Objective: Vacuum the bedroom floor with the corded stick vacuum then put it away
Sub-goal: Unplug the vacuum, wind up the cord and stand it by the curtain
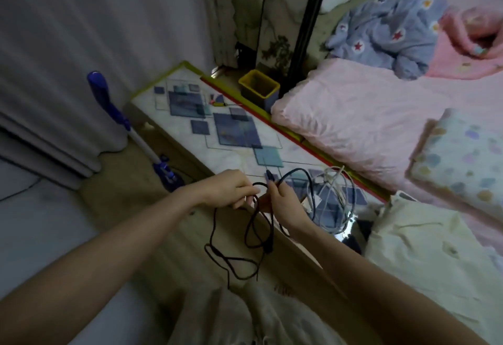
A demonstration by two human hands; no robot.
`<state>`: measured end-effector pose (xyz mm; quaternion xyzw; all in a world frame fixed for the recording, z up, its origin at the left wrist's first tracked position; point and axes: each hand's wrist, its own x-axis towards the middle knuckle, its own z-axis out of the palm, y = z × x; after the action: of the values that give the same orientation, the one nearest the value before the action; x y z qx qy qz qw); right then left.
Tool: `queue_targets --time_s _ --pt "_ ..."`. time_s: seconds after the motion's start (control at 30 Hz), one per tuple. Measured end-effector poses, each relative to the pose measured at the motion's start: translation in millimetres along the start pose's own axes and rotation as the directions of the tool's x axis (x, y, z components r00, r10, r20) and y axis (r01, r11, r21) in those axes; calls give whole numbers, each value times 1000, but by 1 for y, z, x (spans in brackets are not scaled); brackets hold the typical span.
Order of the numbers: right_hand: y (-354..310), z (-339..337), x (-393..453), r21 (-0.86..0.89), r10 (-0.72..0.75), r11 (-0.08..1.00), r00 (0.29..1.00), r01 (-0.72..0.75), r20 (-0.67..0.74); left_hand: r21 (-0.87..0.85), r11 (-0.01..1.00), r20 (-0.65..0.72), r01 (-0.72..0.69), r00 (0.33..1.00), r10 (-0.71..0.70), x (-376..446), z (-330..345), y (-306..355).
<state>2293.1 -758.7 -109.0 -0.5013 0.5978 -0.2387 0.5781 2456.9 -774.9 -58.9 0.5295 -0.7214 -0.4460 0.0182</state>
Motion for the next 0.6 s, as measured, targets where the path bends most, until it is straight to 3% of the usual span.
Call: queue_targets --time_s 0.13,0.27,0.4,0.43,0.5,0.57,0.6 --pt "4 -12 18 88 -16 996 974 -4 225 -206 978 -190 34 979 -74 0 11 8" --pt "-11 -29 28 5 30 999 909 -35 416 -276 958 -229 73 963 -140 -15 29 0" --pt "-16 -57 33 -282 105 952 738 121 667 -79 987 -183 138 972 -150 -40 53 -32" --pt "-16 -63 33 -293 102 947 739 133 665 -30 982 -163 186 969 -188 -45 63 -46" --pt "-13 -73 36 -175 28 980 813 92 582 -74 944 -154 322 931 -330 -62 83 -77" --pt "-13 -80 38 -3 -63 997 887 73 458 -298 871 -266 390 842 -469 -82 100 -98" --pt "-14 -81 38 25 -89 996 910 86 406 -432 833 -364 346 778 -512 -89 104 -101"
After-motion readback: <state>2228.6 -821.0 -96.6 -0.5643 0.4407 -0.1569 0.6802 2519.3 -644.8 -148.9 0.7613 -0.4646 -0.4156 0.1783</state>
